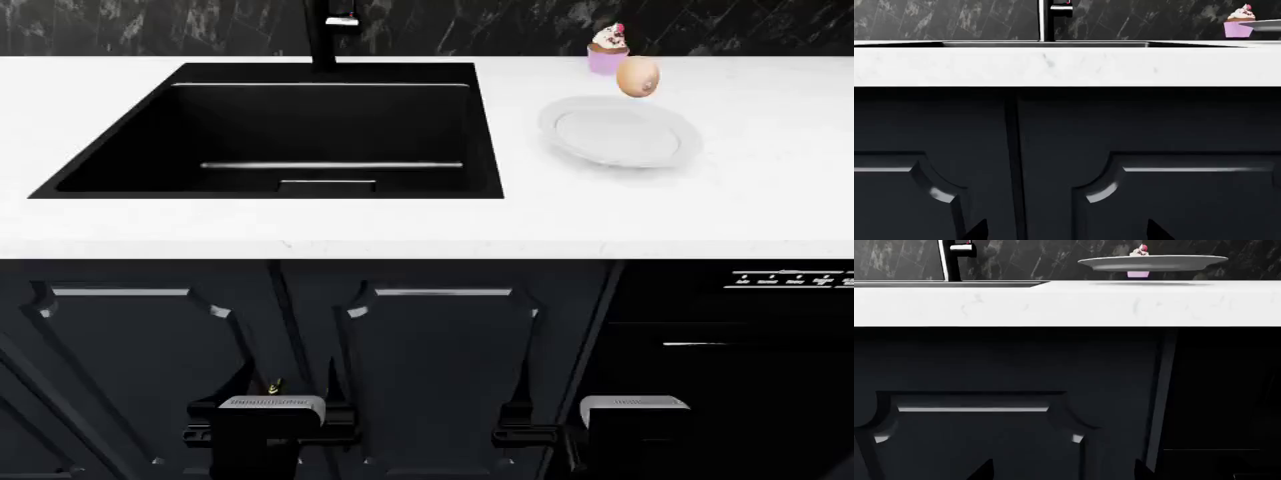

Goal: Pick the kiwi from the counter and place it in the sink. Then turn on the sink faucet.

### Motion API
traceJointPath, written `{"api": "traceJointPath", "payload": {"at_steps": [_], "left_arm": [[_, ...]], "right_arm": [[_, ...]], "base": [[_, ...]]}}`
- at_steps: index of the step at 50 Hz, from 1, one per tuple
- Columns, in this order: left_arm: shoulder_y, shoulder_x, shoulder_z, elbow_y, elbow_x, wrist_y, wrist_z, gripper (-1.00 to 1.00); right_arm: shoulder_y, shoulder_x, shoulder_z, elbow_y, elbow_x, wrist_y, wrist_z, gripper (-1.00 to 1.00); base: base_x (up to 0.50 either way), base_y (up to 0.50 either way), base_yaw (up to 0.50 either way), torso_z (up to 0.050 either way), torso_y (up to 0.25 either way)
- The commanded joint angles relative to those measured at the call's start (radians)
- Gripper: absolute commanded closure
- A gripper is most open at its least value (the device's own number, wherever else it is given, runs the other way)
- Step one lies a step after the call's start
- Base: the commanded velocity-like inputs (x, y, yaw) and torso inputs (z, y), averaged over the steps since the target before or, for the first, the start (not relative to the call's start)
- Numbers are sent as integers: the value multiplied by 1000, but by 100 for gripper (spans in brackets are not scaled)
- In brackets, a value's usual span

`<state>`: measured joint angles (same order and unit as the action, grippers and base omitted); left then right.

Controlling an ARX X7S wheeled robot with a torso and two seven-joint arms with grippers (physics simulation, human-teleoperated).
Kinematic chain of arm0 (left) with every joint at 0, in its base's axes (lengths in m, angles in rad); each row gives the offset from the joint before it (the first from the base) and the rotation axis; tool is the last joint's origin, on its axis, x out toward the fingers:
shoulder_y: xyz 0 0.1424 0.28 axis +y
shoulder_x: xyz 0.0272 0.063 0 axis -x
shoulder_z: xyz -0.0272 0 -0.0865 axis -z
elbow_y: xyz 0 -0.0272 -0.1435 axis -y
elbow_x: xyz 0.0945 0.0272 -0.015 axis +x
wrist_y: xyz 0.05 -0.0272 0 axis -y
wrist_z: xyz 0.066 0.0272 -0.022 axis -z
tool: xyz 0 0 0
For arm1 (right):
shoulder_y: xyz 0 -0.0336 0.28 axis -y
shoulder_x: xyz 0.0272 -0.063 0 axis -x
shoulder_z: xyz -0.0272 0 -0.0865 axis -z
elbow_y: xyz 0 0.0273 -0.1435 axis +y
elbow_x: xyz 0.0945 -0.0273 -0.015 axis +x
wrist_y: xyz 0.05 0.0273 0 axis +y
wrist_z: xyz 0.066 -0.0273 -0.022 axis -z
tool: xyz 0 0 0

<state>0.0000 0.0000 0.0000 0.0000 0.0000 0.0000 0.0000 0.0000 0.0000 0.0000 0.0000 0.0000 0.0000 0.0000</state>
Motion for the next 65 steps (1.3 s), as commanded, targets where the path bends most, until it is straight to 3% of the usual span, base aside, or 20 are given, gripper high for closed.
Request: {"api": "traceJointPath", "payload": {"at_steps": [1,14,23,65], "left_arm": [[-4,-17,18,-2,-15,-7,-17,-100],[-7,-54,55,-22,-76,-9,-30,-100],[-5,-70,77,-16,-65,0,-58,-100],[-22,-116,122,-15,-115,-30,-112,-100]], "right_arm": [[1,18,-15,-3,27,7,9,-100],[25,49,-54,65,46,-2,61,-100],[28,60,-73,72,48,-2,92,-100],[28,103,-135,64,100,17,148,-100]], "base": [[0,0,0,0,0],[0,0,0,0,0],[0,500,0,2,0],[0,345,0,50,0]]}}
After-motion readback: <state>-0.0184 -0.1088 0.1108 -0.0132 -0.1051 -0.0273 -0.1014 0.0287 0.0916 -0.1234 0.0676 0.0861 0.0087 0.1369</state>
